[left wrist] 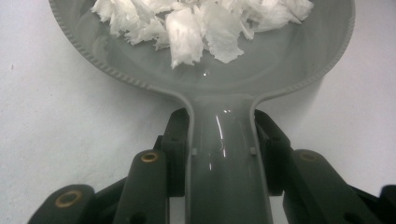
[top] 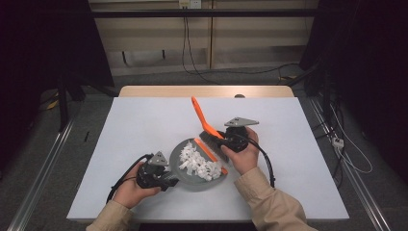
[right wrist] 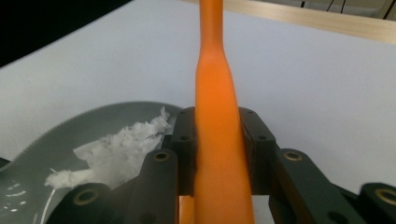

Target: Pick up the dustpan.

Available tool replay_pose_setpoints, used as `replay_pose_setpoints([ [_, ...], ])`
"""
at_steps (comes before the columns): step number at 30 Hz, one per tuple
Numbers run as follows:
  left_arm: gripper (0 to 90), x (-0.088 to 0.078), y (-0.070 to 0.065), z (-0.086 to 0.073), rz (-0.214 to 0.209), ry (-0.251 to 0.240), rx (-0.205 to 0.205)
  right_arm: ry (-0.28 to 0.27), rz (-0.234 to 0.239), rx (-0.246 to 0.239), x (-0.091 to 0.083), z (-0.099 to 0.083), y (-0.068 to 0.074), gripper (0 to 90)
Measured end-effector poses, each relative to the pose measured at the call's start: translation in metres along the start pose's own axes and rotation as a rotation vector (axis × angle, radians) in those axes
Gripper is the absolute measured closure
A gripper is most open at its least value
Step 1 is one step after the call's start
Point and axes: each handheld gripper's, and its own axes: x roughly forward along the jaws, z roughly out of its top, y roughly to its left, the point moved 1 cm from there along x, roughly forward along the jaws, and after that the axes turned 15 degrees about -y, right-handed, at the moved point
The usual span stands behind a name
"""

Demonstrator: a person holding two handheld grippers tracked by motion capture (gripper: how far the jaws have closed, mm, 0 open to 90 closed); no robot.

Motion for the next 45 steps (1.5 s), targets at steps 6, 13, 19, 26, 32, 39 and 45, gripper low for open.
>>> replay_pose_setpoints([
  [6,63.2,-0.012,0.001,0.000,0.016,-0.028,0.024,-0.012,-0.038,-0.018,-0.005,0.004,-0.007,71.7],
  [13,63.2,-0.030,0.003,-0.005,0.016,-0.013,0.019,0.036,-0.085,-0.050,0.001,-0.012,-0.016,71.7],
  [19,63.2,-0.023,0.005,-0.008,-0.003,0.019,0.017,0.047,-0.043,-0.087,0.004,-0.015,0.002,71.7],
  [26,63.2,-0.008,0.002,-0.003,0.009,0.041,0.039,0.046,0.004,-0.093,0.008,-0.017,0.019,71.6],
  [32,63.2,-0.006,0.003,-0.003,-0.006,0.015,0.017,0.028,0.035,-0.060,0.007,-0.014,0.024,71.7],
  [39,63.2,-0.005,0.003,-0.003,-0.001,-0.026,0.001,0.000,0.084,-0.043,0.007,-0.007,0.032,71.7],
  [45,63.2,-0.006,0.002,-0.004,0.035,-0.040,0.009,-0.032,0.077,-0.022,0.002,0.000,0.028,71.6],
])
